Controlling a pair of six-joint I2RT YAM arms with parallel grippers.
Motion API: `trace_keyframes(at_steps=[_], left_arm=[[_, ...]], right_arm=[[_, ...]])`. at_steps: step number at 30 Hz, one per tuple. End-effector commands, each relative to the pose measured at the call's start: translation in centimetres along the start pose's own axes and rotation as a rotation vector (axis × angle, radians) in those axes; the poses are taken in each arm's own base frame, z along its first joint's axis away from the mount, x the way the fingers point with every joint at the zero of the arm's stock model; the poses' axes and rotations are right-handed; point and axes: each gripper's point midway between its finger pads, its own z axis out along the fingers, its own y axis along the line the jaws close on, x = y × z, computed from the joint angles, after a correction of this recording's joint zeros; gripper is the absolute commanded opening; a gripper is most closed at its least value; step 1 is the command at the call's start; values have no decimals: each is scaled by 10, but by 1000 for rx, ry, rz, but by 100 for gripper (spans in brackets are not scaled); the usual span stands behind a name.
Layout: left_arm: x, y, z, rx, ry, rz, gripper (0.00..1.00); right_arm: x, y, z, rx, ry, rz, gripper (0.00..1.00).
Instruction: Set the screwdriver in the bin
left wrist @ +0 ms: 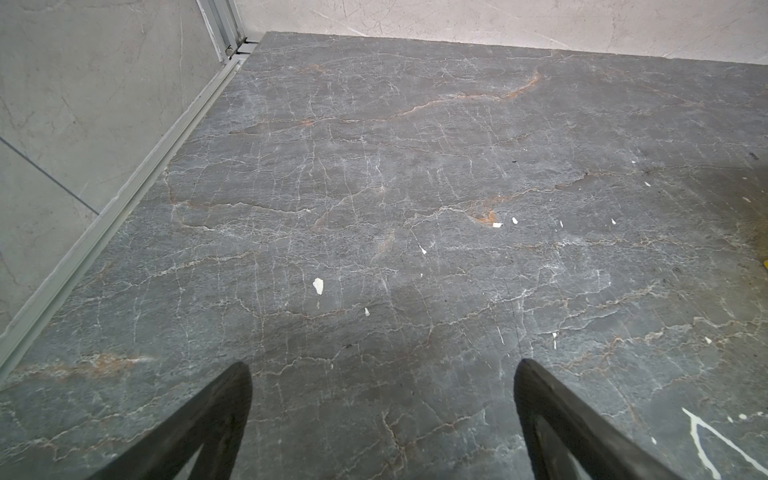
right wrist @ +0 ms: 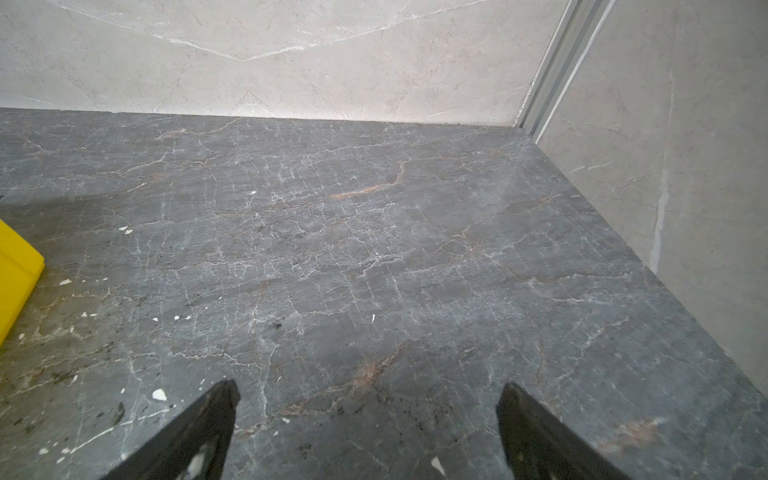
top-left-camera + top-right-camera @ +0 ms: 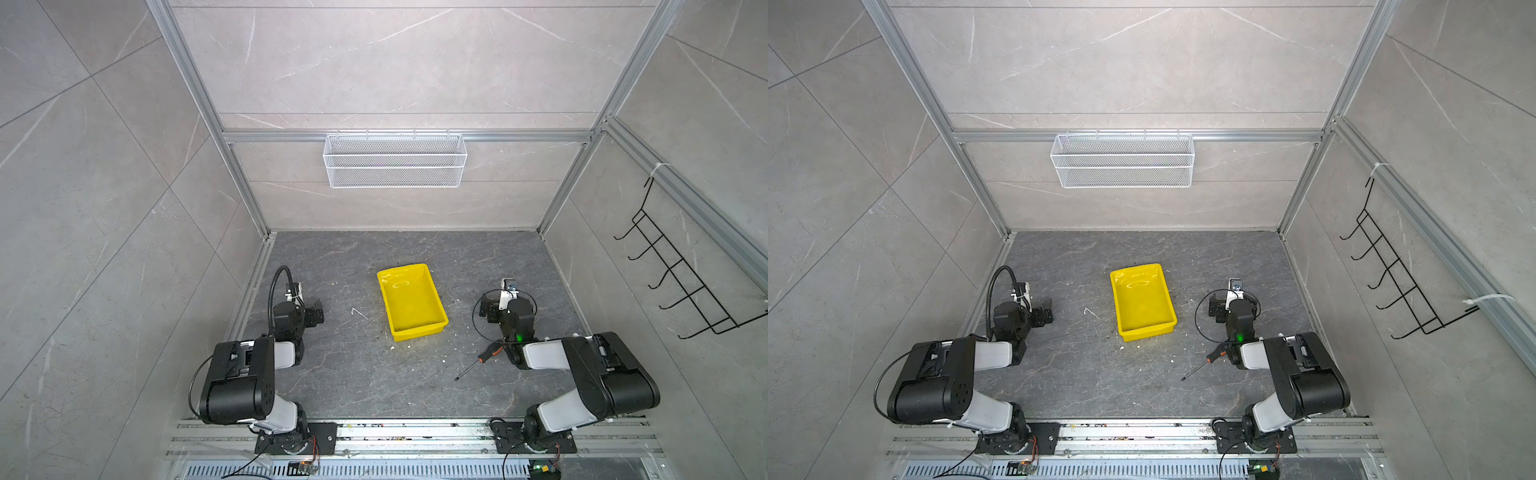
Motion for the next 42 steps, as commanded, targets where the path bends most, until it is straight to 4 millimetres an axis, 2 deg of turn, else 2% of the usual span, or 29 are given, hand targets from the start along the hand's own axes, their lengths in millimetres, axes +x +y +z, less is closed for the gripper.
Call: trace_keyframes(at_steps=[1,4,9,11,13,16,18,19,21,25,28,31,37,42], left_arm=[[-20,-3,1,16,-59,-4,100],[-20,-3,1,15,-61,-1,100],[-21,-20,-9,101,-103,46,100],[-26,-29,-17,152,-124,79,100],[-36,-29,-22,150,-138,64,100],[-58,-24,-26,122,14,-28,100],[-67,-31,-41,153,217,-56,100],[-75,-51,-51,256,256,-32,100],[-67,-92,-75,442,314,-14,100],[-55,-138,-102,616,311,-147,100],[-31,-136,-112,584,423,-240,100],[-26,-134,-114,579,430,-232,100],[-13,-126,-102,507,495,-252,100],[-5,-105,-96,356,529,-254,100]], right_arm=[[-9,2,2,-9,-15,7,100],[-9,1,2,-8,-16,6,100],[-9,1,1,-7,-17,6,100],[-9,1,0,-10,-20,0,100],[-9,3,-1,-17,-26,-6,100],[-9,12,-4,-68,-38,-30,100],[-9,13,-3,-73,-37,-30,100],[-9,14,-3,-74,-34,-31,100],[-9,14,-1,-79,-28,-29,100],[-8,16,-1,-86,-23,-29,100],[-8,16,-1,-88,-22,-29,100],[-9,16,-1,-87,-24,-29,100],[-9,14,-4,-80,-36,-33,100],[-19,16,-28,-58,-159,-56,100]])
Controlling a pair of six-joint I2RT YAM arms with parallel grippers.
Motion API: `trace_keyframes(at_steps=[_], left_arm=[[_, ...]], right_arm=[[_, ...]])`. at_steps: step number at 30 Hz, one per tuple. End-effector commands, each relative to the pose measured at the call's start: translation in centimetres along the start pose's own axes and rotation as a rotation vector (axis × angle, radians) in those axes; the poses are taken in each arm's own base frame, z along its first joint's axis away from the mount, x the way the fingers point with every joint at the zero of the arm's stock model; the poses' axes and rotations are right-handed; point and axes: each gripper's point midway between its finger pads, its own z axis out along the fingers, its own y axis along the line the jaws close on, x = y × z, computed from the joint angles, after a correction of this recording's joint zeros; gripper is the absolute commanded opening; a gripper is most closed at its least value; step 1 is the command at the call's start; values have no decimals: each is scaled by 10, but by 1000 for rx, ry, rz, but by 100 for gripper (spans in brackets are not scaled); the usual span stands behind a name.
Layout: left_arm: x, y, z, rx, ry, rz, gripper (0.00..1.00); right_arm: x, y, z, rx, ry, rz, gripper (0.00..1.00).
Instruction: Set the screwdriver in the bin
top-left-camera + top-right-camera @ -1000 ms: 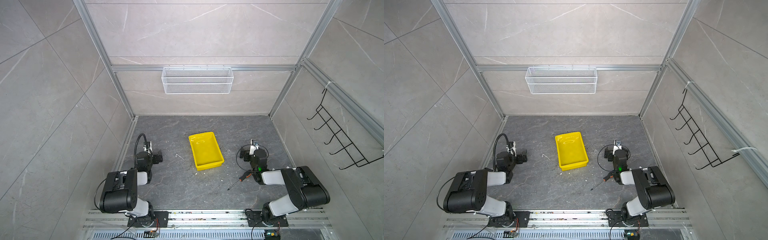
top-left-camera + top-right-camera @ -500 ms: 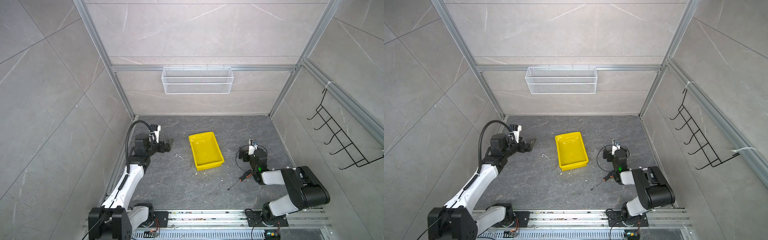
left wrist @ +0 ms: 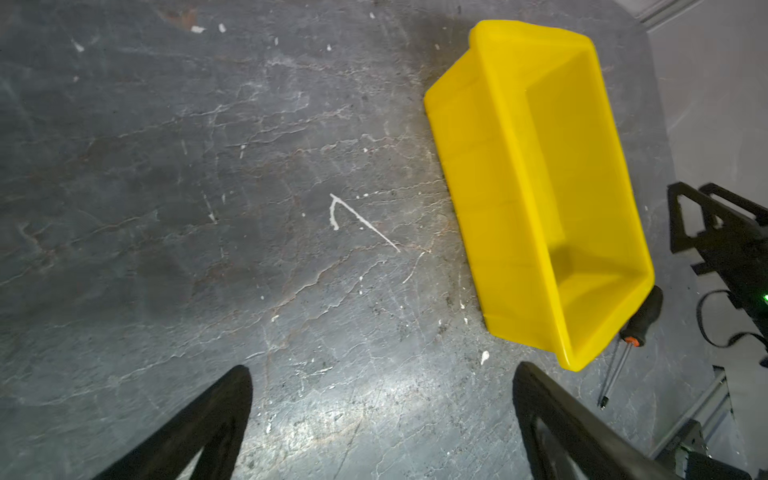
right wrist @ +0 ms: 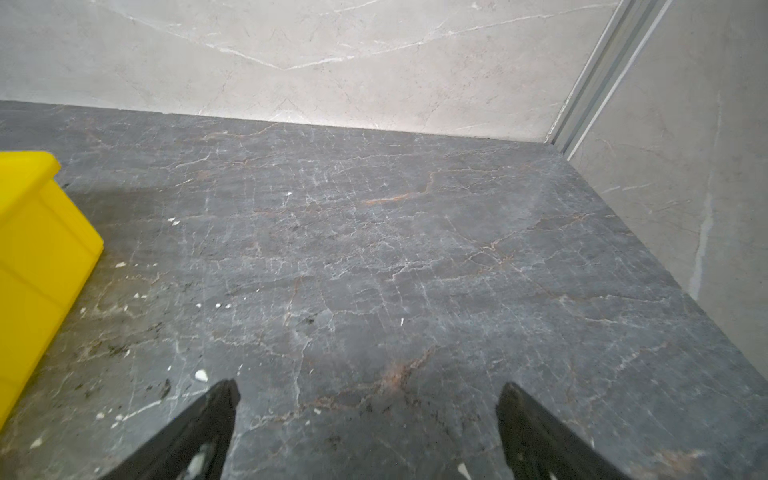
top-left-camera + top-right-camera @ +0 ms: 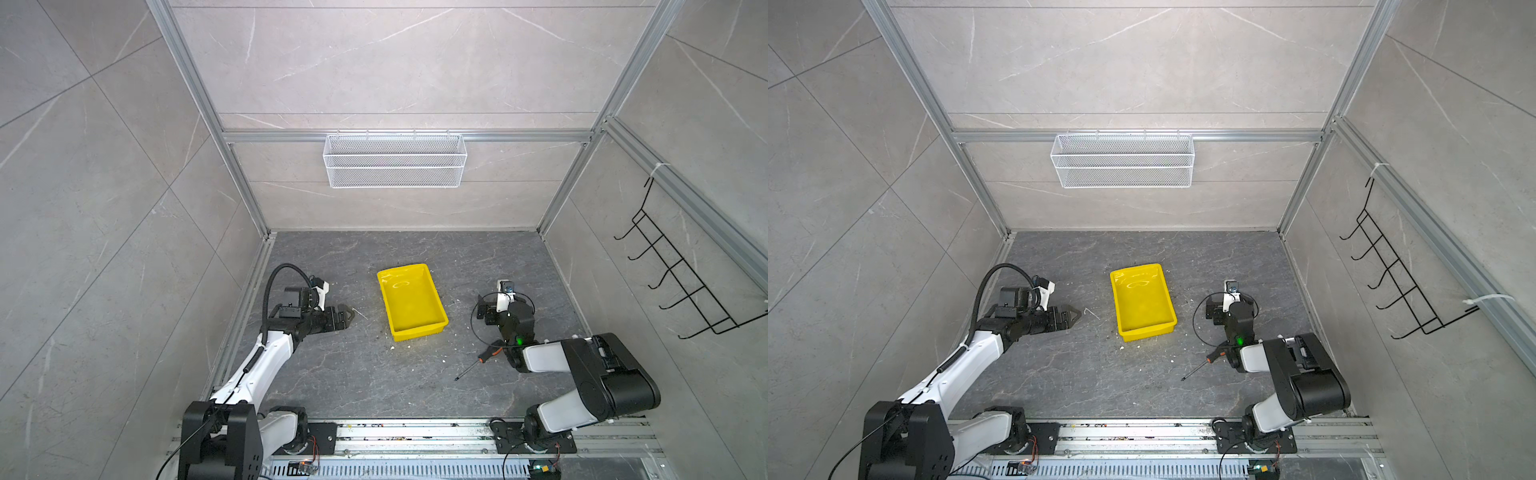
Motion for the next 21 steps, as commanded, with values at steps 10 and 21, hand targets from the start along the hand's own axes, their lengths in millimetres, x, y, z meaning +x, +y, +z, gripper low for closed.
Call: trace_keyframes(at_steps=[10,21], left_arm=[[-9,9,-16,-83,-60,-30,100],[-9,10,-27,-107,-105,-24,100]], right_arm=[[-64,-23,-54,167,271,146,100],[-142,-22,-101,82,130,377,99]])
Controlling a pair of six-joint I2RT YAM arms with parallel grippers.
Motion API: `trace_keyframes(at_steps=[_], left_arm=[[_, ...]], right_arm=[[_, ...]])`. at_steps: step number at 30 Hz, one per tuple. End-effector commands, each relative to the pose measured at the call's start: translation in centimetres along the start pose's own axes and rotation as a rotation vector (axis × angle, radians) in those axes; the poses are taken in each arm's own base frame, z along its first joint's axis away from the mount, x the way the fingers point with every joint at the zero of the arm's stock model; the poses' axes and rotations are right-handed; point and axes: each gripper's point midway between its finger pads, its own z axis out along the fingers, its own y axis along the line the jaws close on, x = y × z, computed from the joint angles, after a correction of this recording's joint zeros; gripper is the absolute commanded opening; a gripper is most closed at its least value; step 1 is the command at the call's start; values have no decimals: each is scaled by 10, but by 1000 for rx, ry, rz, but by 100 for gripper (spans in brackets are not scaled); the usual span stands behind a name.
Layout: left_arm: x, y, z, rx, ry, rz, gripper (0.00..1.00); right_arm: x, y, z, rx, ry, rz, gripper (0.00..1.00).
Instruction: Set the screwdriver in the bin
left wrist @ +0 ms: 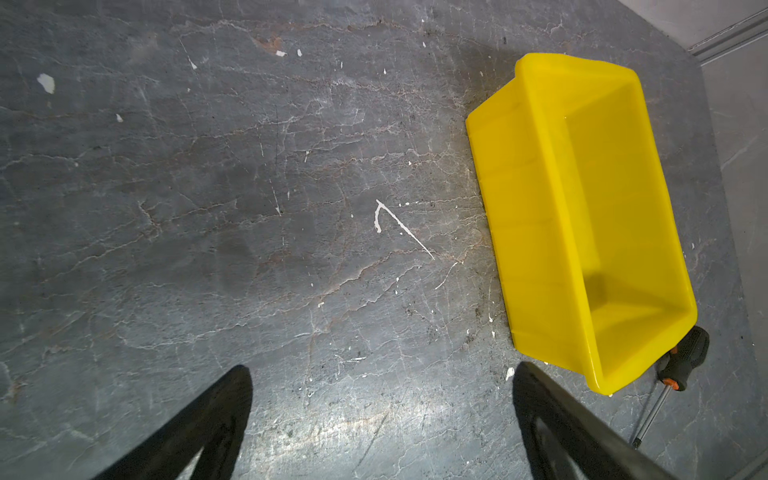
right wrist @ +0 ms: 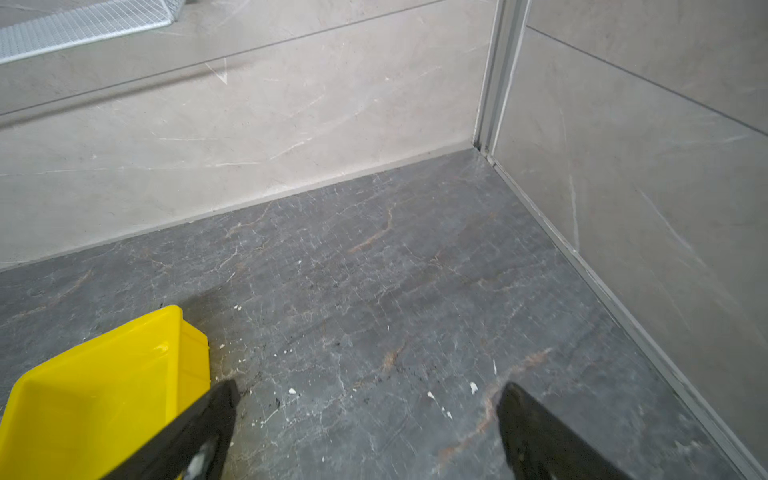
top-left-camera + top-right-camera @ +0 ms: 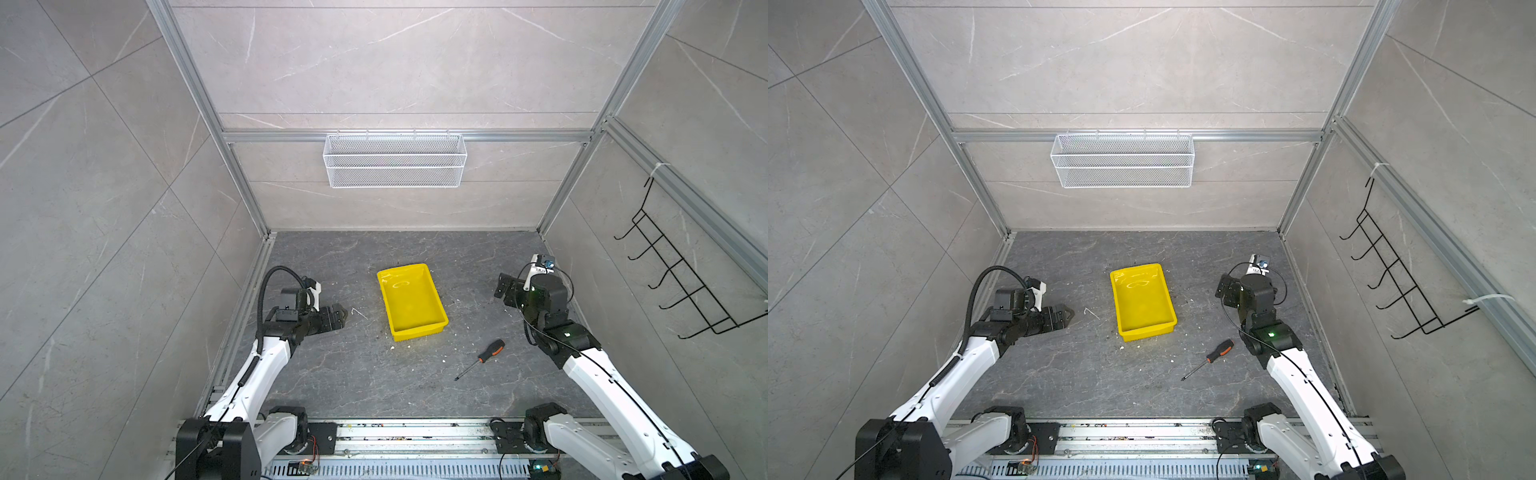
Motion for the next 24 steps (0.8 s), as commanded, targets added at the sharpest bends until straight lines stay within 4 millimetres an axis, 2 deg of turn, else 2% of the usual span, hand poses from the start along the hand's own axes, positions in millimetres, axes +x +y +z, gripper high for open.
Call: trace_keyframes(at_steps=[1,3,5,6,7,8,10,14,18,21,24], left_arm=[[-3,6,-10,-44,-38,-18,100],[0,23,-11,-139,-41,-59,100],[6,55,-16,-316,-45,-172,100],[10,71,-20,-411,-50,-245,100],[15,86,-24,-502,-57,-327,100],[12,89,-23,-514,-66,-355,100],[-2,79,-14,-437,-59,-371,100],[-24,50,-3,-275,-57,-430,100],[-32,30,0,-120,-136,-433,100],[-20,40,-8,-174,-155,-395,100],[-3,60,-21,-297,-153,-350,100]], right_arm=[[-9,15,-16,-88,30,68,99],[-12,16,-22,-91,61,146,100],[-2,8,-31,-34,154,250,100],[6,4,-33,-5,198,261,100],[23,-9,-36,75,264,288,100],[42,-27,-42,186,332,305,100],[67,-53,-56,340,418,297,100],[86,-55,-62,274,402,282,100],[97,-65,-76,260,375,287,100],[106,-80,-90,316,390,272,100],[101,-101,-106,427,357,271,100]])
